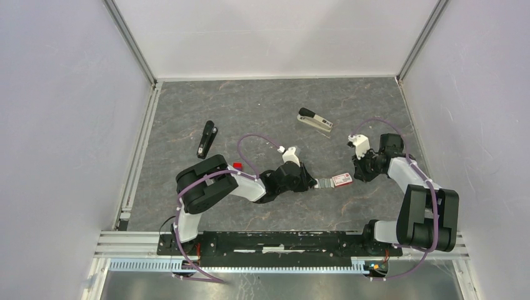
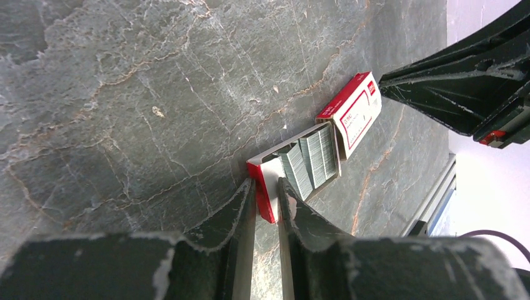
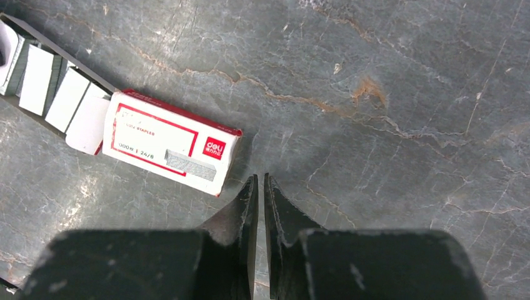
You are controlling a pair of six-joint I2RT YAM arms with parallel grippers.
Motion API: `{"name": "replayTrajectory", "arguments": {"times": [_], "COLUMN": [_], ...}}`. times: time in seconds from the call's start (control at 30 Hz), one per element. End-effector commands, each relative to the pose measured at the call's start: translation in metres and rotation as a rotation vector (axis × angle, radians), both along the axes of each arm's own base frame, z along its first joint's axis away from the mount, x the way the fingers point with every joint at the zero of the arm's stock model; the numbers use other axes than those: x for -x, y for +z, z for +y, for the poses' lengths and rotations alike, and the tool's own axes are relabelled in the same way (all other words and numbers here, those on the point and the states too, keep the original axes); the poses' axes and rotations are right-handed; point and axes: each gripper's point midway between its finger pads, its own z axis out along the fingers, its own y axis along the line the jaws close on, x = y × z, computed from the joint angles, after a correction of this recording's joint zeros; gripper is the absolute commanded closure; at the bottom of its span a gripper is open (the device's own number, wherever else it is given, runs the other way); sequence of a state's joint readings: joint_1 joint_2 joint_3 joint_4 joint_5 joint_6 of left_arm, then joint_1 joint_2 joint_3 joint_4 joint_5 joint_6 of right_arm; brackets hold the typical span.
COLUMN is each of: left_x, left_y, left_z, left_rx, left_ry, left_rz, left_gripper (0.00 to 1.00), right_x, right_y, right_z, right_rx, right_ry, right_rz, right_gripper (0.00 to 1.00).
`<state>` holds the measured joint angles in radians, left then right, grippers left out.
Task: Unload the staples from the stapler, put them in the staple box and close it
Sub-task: Close the staple box at the center of the board.
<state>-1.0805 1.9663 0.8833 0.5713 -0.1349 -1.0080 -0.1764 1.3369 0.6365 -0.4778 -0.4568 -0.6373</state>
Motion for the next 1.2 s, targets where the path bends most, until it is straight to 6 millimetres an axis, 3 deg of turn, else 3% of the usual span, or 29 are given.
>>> {"name": "replayTrajectory", "arguments": {"times": [0.0,0.7,0.9,0.97,1.17], "left_x": [-0.003,-0.003,-0.004,-0.004,-0.003], "left_y": [-0.006,0.001,0.002,0.003,0.009], "left_z": [0.009,0.005,0.004,0.004,0.004], "left_rx": [-0.018,0.014,0.020,0.023,0.034], "left_ry": [0.064,0.109,0.108,0.106,0.093], "left_rz": [0.016,-0.003,-0.007,-0.011,-0.028], "left_gripper": [0.75,0.75,0.75,0.75,0.73], "right_x": [0.003,0.027,0.032,0.030,0.010], "right_y": [0.008,0.011,0.007,0.010,0.045], "right_z": [0.001,0.020,0.016,0.011,0.009], "right_rx": [0.025,0.006,0.030,0.060,0.109], "right_ry": [0.051,0.192,0.220,0.229,0.344], "right_rz": [-0.013,0.052,0.070,0.059,-0.065], "right_gripper": [0.87,0.87,0.85,0.82,0.62]}}
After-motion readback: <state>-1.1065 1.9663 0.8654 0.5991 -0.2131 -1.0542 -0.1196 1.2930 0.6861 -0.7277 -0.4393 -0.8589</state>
